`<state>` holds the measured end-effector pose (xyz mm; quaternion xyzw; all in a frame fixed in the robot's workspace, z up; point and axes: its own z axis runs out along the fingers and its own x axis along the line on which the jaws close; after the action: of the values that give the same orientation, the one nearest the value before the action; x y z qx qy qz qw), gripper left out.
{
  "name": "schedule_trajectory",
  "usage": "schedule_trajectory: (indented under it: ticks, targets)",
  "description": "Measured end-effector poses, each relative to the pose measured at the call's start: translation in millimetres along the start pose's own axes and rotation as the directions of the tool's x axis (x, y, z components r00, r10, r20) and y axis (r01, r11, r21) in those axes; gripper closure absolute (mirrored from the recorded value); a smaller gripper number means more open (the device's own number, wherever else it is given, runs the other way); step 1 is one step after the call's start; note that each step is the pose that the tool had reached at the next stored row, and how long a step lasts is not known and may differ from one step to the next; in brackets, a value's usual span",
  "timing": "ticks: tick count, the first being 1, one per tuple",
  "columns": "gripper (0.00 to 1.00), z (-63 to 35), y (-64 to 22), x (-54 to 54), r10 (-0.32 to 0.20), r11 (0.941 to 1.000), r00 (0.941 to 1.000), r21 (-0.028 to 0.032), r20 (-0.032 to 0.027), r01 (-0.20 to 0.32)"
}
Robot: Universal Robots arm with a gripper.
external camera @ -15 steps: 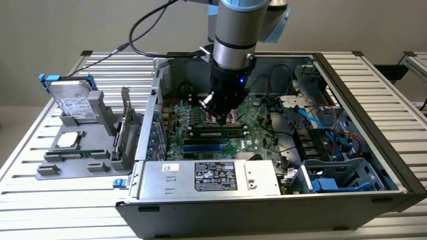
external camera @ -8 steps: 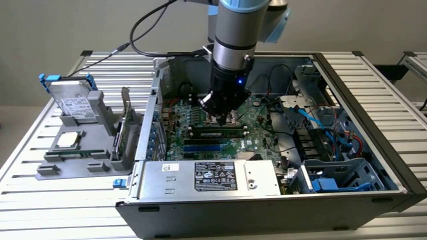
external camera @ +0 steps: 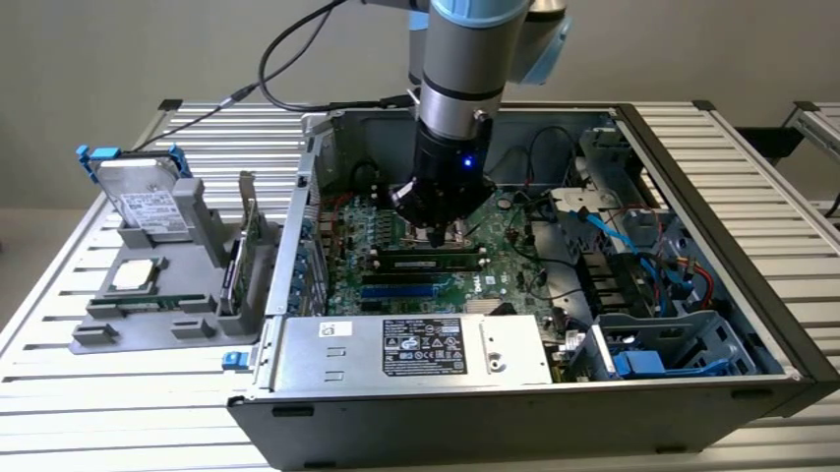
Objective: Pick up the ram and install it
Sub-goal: 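Press down the ram until it locks into place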
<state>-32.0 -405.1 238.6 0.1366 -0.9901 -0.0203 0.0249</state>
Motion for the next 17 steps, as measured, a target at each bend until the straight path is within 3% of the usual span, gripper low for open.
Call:
schedule_trajectory:
  ticks: [6, 12, 17]
  targets:
    - [0.90, 1.1, -0.1, 0.0, 0.100, 0.9950, 0.9950, -0.0043, 0.0056, -0.100]
    - [0.90, 2.1, -0.1, -0.1, 0.196, 0.9806, 0.9806, -0.0091, 0.0108, -0.196]
    - [0.90, 1.9, 0.7, 2.8, 0.200, 0.9797, 0.9797, -0.0092, 0.0120, -0.200]
